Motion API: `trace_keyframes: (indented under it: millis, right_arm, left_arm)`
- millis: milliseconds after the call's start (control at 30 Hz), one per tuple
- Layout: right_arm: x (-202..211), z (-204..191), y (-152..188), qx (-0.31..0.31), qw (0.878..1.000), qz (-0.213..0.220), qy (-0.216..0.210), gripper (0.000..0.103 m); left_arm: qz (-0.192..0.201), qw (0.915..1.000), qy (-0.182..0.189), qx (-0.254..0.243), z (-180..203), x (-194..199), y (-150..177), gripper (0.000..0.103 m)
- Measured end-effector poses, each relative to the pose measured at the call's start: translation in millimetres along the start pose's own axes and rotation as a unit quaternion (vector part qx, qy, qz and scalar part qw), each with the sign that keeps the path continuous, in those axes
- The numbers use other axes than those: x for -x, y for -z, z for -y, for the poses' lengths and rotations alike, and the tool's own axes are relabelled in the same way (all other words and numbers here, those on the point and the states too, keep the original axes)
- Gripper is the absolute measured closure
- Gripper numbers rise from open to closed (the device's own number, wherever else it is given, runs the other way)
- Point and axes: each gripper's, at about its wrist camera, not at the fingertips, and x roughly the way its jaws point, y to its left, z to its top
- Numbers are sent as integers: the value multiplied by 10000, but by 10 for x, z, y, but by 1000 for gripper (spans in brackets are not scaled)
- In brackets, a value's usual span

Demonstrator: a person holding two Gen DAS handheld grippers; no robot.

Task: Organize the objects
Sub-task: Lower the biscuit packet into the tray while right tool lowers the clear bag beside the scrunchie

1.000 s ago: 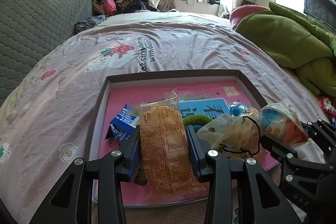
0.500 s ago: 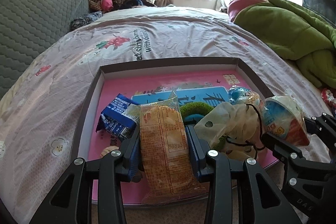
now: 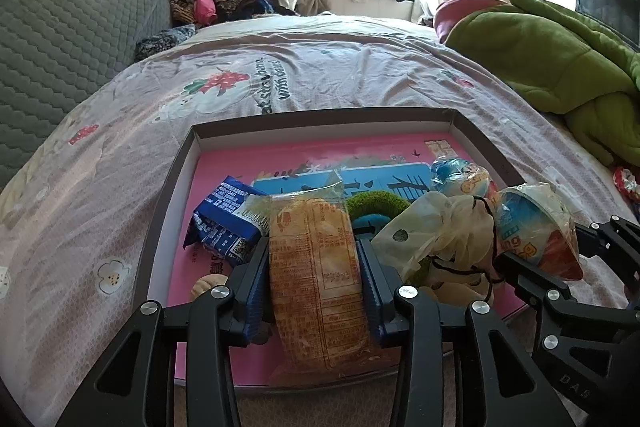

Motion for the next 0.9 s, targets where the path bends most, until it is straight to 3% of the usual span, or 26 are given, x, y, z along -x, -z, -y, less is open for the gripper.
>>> trace_keyframes:
  millis: [767,833,900]
  right_arm:
    - [57,60,16,-130,9999,-46,54,46]
    - [78,67,17,-148,9999,-31,56,46]
    - [100,82,13,-176,9998,-25,58,46]
  left_arm:
    - [-242,9988,209,366,-168,31,91,53]
    - [-224,9988,212,375,-173,52,91,50]
    - [-198,9989,210,363,-171,78,87,39]
